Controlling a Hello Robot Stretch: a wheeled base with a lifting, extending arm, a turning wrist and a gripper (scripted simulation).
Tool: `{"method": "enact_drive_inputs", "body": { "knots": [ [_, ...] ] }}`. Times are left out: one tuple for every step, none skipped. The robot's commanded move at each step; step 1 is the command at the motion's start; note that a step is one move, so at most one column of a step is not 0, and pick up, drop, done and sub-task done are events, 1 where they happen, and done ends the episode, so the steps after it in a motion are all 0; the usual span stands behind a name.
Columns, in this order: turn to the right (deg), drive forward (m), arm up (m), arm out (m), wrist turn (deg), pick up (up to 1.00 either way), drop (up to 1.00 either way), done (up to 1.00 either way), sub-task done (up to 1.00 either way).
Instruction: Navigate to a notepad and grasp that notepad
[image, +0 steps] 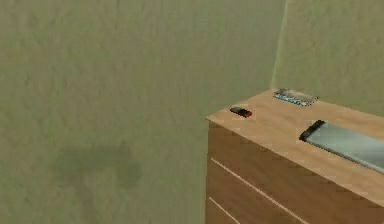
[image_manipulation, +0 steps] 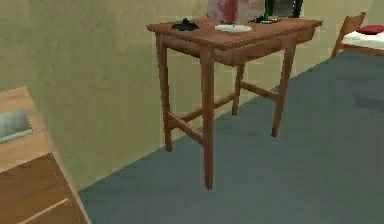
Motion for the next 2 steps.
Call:
{"method": "enact_drive_inputs", "body": {
  "knots": [
    [45.0,0.00,0.00,0.00,0.0,0.00,0.00,0.00,0.00],
    [18.0,0.00,0.00,0.00,0.0,0.00,0.00,0.00,0.00]
  ]
}}
